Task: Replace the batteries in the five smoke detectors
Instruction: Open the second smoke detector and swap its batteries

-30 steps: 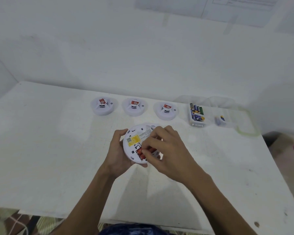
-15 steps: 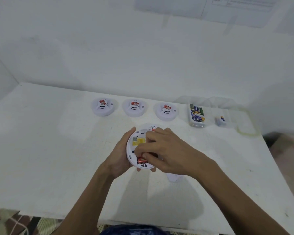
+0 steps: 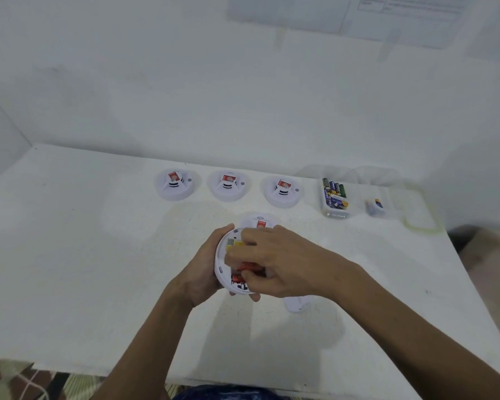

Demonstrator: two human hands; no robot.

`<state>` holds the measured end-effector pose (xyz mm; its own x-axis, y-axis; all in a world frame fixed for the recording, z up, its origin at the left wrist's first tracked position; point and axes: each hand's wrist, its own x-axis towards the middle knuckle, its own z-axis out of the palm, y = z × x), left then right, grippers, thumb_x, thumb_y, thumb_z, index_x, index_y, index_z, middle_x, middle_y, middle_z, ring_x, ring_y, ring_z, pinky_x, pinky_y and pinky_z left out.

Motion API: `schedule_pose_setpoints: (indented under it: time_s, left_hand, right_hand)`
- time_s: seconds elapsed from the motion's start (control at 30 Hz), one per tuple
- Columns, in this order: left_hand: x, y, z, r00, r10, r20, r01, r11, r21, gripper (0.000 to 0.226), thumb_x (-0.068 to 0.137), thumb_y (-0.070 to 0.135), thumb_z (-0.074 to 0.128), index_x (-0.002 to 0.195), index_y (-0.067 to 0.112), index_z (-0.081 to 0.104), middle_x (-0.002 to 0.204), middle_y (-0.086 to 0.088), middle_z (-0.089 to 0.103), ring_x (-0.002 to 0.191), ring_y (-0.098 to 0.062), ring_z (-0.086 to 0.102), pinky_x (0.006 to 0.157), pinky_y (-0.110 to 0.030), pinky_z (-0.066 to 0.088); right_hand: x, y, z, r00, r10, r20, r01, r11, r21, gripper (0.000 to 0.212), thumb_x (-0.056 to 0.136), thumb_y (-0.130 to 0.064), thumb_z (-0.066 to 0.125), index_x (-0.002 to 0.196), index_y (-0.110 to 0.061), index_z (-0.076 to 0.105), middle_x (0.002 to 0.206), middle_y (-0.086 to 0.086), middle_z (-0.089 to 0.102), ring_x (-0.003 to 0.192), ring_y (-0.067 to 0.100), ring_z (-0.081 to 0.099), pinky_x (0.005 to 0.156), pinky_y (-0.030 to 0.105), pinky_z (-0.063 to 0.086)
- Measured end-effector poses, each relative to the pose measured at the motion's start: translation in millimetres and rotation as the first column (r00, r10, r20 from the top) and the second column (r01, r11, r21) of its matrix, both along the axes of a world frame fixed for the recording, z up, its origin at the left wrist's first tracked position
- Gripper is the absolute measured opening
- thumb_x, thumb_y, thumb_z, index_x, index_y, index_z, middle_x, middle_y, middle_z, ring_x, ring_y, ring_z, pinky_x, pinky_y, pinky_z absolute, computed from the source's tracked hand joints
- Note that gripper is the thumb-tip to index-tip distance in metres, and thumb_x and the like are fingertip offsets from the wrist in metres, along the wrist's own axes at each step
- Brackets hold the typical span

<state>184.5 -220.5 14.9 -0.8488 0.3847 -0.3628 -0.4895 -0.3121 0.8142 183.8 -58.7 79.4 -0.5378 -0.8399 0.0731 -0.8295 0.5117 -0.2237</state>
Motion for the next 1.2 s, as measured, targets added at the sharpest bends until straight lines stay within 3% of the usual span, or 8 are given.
schedule_pose_setpoints:
  time_s: [0.2, 0.33, 0.5, 0.6, 0.7, 0.87, 1.03, 1.2]
  left_hand:
    - [-4.4, -1.6, 0.2, 0.999, 0.010, -0.044, -0.011, 0.999, -0.035, 0.048, 0.082, 0.051, 0.034, 0.072, 0.033, 0.078, 0.068, 0.002, 0.072, 0.059, -0.015, 0.065, 0.059, -0.028, 0.045]
    - [-7.2, -6.4, -2.3, 0.997, 0.071, -0.022, -0.071, 0.997, -0.007, 0.055, 0.091, 0.051, 0.028, 0.079, 0.032, 0.078, 0.078, -0.003, 0.074, 0.063, -0.021, 0.067, 0.056, -0.030, 0.050]
    - [-5.6, -5.8, 1.5, 0.991, 0.126, -0.055, -0.125, 0.992, 0.020, 0.077, 0.101, 0.032, 0.010, 0.061, 0.040, 0.076, 0.070, 0.007, 0.075, 0.060, -0.011, 0.071, 0.055, -0.023, 0.056]
    - [-5.4, -2.2, 6.3, 0.987, 0.141, -0.076, -0.138, 0.990, 0.036, 0.080, 0.102, 0.029, 0.009, 0.058, 0.040, 0.075, 0.067, 0.009, 0.074, 0.059, -0.009, 0.070, 0.055, -0.020, 0.055]
    - [-7.3, -3.2, 4.1, 0.982, 0.175, -0.065, -0.171, 0.983, 0.074, 0.075, 0.101, 0.034, 0.011, 0.067, 0.037, 0.078, 0.076, 0.006, 0.076, 0.066, -0.013, 0.072, 0.058, -0.024, 0.058]
    - [-9.0, -4.0, 4.4, 0.975, 0.218, -0.049, -0.213, 0.973, 0.092, 0.068, 0.100, 0.038, 0.015, 0.077, 0.037, 0.079, 0.086, 0.004, 0.076, 0.076, -0.013, 0.073, 0.060, -0.027, 0.058]
    - [-9.0, -2.6, 5.4, 0.964, 0.241, -0.111, -0.233, 0.969, 0.080, 0.051, 0.090, 0.043, 0.027, 0.084, 0.038, 0.078, 0.093, 0.005, 0.076, 0.084, -0.014, 0.072, 0.066, -0.027, 0.058]
    - [-9.9, 1.1, 5.1, 0.946, 0.256, -0.197, -0.247, 0.966, 0.069, 0.040, 0.089, 0.043, 0.037, 0.094, 0.035, 0.076, 0.103, 0.003, 0.074, 0.095, -0.016, 0.070, 0.073, -0.026, 0.057]
  right_hand:
    - [4.5, -2.4, 0.3, 0.999, -0.048, -0.025, 0.041, 0.977, -0.210, 0.014, 0.085, -0.013, 0.059, 0.083, -0.018, 0.047, 0.079, -0.011, 0.033, 0.069, 0.014, 0.032, 0.062, 0.026, 0.032]
    - [10.6, -0.5, -2.4, 0.964, -0.223, 0.143, 0.261, 0.896, -0.361, 0.012, 0.088, -0.017, 0.057, 0.095, -0.018, 0.048, 0.085, -0.010, 0.048, 0.077, 0.012, 0.045, 0.062, 0.033, 0.046]
    - [13.2, 0.1, -6.2, 0.890, -0.327, 0.317, 0.450, 0.737, -0.504, 0.017, 0.089, -0.010, 0.052, 0.104, -0.018, 0.053, 0.096, -0.009, 0.053, 0.084, 0.003, 0.056, 0.059, 0.015, 0.050]
    - [17.0, -1.8, -9.5, 0.847, -0.405, 0.343, 0.530, 0.683, -0.502, 0.012, 0.086, -0.007, 0.045, 0.087, -0.019, 0.048, 0.085, -0.005, 0.051, 0.076, 0.007, 0.052, 0.053, 0.013, 0.042]
    - [19.8, -4.4, -13.6, 0.815, -0.475, 0.332, 0.579, 0.681, -0.447, 0.004, 0.085, -0.018, 0.043, 0.083, -0.021, 0.045, 0.081, -0.007, 0.049, 0.073, 0.009, 0.053, 0.054, 0.017, 0.046]
    - [25.0, -7.3, -19.3, 0.762, -0.598, 0.249, 0.634, 0.610, -0.476, 0.009, 0.082, -0.020, 0.060, 0.075, -0.018, 0.054, 0.064, -0.018, 0.039, 0.066, 0.000, 0.048, 0.056, 0.006, 0.034]
    - [29.0, -11.9, -24.9, 0.699, -0.670, 0.250, 0.697, 0.561, -0.447, 0.008, 0.085, -0.021, 0.068, 0.081, -0.015, 0.064, 0.070, -0.015, 0.042, 0.070, -0.007, 0.050, 0.058, 0.001, 0.036]
    - [30.4, -16.7, -22.0, 0.636, -0.714, 0.293, 0.757, 0.502, -0.419, 0.010, 0.086, -0.022, 0.065, 0.081, -0.014, 0.062, 0.075, -0.009, 0.050, 0.058, -0.002, 0.045, 0.060, 0.002, 0.037]
